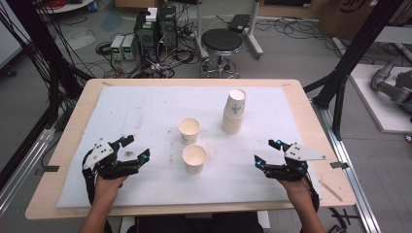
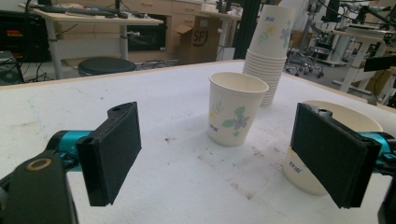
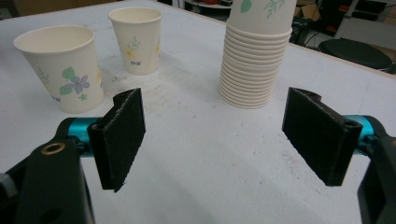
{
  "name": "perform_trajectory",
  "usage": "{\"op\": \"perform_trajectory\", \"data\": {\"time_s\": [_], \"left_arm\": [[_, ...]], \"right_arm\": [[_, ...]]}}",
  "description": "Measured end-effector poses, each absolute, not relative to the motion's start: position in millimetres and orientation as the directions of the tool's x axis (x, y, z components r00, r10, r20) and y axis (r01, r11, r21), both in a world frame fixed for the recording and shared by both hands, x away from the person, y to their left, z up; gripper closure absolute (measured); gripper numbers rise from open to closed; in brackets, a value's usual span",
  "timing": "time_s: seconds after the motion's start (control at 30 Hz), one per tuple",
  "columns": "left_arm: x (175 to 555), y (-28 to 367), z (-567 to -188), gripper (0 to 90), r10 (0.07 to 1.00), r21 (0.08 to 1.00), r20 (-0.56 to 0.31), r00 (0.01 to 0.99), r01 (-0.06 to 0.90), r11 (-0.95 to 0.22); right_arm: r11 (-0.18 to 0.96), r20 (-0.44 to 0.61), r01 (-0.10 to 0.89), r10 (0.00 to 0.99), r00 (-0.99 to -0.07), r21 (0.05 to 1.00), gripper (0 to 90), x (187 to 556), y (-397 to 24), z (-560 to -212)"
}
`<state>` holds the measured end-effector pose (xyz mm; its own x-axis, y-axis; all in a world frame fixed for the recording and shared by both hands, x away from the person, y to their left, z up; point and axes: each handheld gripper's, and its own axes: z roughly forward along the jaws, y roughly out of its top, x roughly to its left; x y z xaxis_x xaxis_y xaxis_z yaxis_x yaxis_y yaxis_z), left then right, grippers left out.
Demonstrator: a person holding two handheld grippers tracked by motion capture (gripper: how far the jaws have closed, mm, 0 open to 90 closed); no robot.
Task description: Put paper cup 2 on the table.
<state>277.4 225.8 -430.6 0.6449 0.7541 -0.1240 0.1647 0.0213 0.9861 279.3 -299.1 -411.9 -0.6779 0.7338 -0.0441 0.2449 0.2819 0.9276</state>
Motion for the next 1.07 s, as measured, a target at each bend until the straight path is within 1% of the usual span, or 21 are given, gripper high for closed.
{"op": "perform_trajectory", "data": {"time_s": [0.27,0.47,1.07], "left_arm": [[275.6,223.5,-429.0,16.1,0.747,0.987,-0.118,0.654,0.158,0.017],[276.3,223.3,-429.9,16.1,0.745,0.987,-0.117,0.657,0.161,0.014],[276.4,223.2,-430.6,16.2,0.747,0.987,-0.117,0.654,0.162,0.012]], "right_arm": [[0.272,-0.052,0.231,0.744,-0.666,0.934,22.0,277.1,-300.9,-409.8],[0.289,-0.074,0.220,0.743,-0.665,0.932,22.0,278.6,-301.6,-411.1],[0.283,-0.069,0.221,0.746,-0.663,0.933,22.0,278.4,-302.3,-409.7]]}}
